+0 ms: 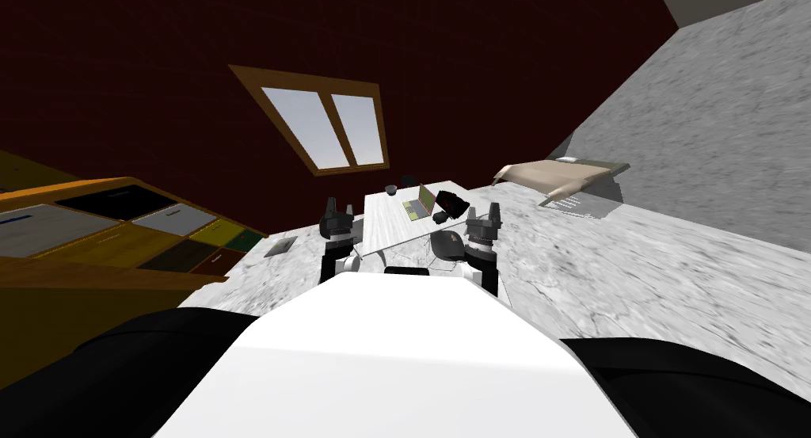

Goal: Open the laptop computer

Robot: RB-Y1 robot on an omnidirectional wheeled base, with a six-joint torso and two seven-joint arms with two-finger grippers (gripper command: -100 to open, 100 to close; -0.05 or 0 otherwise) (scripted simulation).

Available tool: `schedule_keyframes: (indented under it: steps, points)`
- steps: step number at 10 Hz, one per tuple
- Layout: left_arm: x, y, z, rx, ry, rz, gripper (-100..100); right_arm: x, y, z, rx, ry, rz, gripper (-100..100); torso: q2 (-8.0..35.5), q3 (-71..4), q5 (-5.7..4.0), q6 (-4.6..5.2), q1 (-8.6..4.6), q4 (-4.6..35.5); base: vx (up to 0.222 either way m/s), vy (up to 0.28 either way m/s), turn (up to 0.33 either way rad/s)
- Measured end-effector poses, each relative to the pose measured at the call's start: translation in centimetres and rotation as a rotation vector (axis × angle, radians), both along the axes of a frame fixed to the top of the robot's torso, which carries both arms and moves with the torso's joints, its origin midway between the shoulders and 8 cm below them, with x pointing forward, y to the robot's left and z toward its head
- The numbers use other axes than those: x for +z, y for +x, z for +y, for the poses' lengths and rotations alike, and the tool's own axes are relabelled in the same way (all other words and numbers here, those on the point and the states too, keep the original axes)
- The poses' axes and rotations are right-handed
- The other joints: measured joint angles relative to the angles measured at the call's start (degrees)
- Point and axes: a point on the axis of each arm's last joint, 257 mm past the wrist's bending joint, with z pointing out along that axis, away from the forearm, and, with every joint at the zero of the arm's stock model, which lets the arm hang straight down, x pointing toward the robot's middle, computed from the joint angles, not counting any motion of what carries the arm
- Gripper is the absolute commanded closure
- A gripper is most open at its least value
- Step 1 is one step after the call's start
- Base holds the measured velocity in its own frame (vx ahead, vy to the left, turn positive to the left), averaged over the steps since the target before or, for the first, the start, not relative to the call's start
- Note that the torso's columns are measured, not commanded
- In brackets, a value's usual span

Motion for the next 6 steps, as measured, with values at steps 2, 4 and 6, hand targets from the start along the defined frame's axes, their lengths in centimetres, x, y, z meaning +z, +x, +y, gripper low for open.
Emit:
schedule_keyframes:
  steps: [2,4,6]
  points:
    - [0.00,0.00,0.00,0.000,0.000,0.000,0,0.00,0.00,0.00,0.000,0.000,0.000,0,6.0,-12.0,0.00,0.00,0.00,6.0,0.000,0.000,0.000]
    - [0.01,0.00,0.00,0.000,0.000,0.000,0,0.01,0.00,0.00,0.000,0.000,0.000,0,14.2,-28.5,0.00,0.00,0.00,14.2,0.000,0.000,0.000]
    - [0.01,0.00,0.00,0.000,0.000,0.000,0,0.01,-0.01,0.00,0.000,0.000,0.000,0,22.7,-45.4,0.00,0.00,0.00,22.7,0.000,0.000,0.000]
